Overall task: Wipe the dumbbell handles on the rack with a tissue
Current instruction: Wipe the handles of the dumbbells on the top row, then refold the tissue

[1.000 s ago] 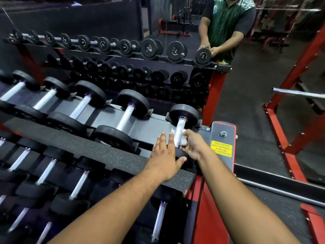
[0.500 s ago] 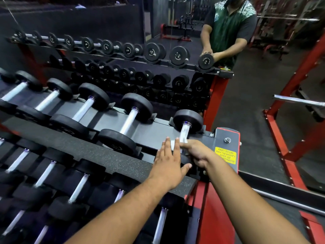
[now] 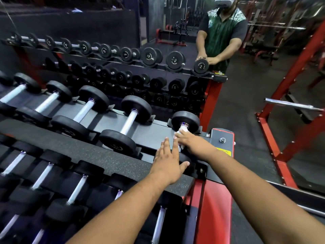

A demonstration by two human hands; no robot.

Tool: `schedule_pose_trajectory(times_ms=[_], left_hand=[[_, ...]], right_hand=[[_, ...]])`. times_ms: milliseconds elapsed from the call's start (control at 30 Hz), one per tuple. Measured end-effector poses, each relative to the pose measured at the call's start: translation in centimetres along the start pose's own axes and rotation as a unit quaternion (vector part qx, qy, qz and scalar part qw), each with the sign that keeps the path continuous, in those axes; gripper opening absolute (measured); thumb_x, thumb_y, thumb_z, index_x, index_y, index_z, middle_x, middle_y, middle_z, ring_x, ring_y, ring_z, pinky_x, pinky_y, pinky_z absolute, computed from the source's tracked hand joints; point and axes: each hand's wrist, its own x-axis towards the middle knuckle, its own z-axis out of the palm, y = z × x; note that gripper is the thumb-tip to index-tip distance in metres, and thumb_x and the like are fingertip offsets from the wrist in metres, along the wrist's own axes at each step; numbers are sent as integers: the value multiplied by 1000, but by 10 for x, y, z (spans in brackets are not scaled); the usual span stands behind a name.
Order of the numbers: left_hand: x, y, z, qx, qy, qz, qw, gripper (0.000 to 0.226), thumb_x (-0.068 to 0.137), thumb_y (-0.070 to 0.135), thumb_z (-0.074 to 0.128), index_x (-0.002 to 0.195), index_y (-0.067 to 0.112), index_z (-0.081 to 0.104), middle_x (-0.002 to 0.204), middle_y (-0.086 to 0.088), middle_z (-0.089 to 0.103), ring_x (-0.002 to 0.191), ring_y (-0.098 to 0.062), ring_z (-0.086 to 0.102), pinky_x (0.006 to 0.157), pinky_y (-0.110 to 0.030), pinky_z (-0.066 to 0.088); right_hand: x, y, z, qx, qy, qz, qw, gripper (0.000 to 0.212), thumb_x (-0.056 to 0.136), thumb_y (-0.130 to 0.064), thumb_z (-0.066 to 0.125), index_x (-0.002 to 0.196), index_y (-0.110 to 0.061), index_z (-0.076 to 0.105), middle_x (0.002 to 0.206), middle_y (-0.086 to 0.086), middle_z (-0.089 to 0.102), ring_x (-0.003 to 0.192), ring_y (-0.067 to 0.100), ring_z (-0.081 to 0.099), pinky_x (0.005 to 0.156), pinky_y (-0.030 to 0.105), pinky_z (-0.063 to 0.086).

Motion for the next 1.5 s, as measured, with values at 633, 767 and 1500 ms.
schedule_pose_trajectory(times_ms=[633, 767, 1500], left_hand=[[-70, -14, 11, -203, 126, 17, 971, 103, 87, 76, 43, 162, 15, 6, 169, -4, 0, 155, -19, 3, 125, -42, 14], [-104, -24, 28, -435, 97, -26, 895, 60, 90, 53, 67, 138, 19, 54, 137, 2, 59, 123, -15, 57, 100, -28, 47], [-182, -165, -23, -570, -55, -51, 818, 15, 101, 18, 62, 102, 4, 68, 77, -3, 65, 57, -12, 53, 54, -26, 53]], right_hand=[[-98, -145, 33, 514, 379, 287, 714, 28, 89, -20, 55, 110, -30, 69, 115, 7, 66, 110, 18, 62, 97, 32, 46], [-98, -186, 49, 632, 382, 295, 606, 32, 87, -19, 64, 118, -13, 64, 117, 15, 70, 108, 33, 66, 93, 46, 52], [-81, -330, 58, 578, 247, 380, 678, 13, 93, -20, 66, 104, -26, 71, 83, 5, 74, 67, 18, 65, 61, 34, 52]])
